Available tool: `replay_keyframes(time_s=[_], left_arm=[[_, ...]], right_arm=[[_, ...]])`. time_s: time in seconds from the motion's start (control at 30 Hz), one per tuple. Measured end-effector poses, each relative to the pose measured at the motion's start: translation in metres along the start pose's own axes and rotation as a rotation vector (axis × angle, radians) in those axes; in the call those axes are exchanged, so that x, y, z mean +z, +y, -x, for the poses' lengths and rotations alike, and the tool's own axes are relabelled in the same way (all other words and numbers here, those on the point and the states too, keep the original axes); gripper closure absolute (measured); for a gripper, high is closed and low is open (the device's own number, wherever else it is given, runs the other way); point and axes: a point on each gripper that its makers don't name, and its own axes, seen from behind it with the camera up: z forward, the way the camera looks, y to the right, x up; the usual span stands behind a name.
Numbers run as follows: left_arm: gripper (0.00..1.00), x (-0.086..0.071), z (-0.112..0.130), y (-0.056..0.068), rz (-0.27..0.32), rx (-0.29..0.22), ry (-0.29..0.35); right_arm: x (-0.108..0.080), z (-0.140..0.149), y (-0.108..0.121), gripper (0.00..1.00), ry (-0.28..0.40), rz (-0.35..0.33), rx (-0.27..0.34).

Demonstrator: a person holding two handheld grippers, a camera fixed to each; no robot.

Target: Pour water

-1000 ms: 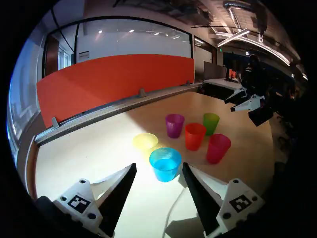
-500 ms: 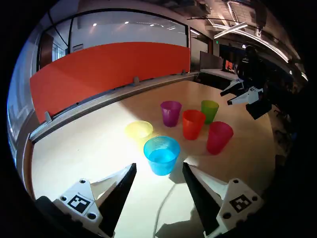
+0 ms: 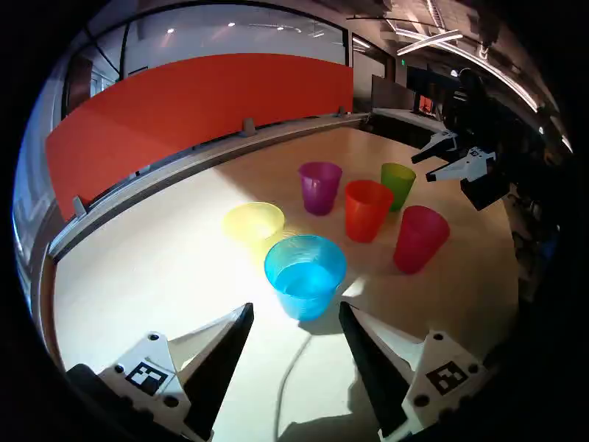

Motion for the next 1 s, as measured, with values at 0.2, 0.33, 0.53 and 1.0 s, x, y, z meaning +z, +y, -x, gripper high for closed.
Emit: replay_keyframes(time_s=[0.2,0.33,0.53,1.0], left_arm=[[0.14,0.009,0.003,0.003,0.019,0.001,-0.016],[0.14,0.016,0.004,0.003,0.026,0.005,-0.029],[0.14,0.027,0.004,0.004,0.040,0.006,-0.038],[0.14,0.044,-0.004,0.007,0.059,0.011,-0.041]], right_arm=[[0.007,0.002,0.001,0.00,-0.012,-0.002,-0.006],[0.010,0.002,0.002,0.00,-0.017,-0.002,-0.007],[0.014,0.003,0.004,0.00,-0.027,-0.002,-0.007],[0.028,0.007,0.006,0.00,-0.049,-0.008,-0.015]])
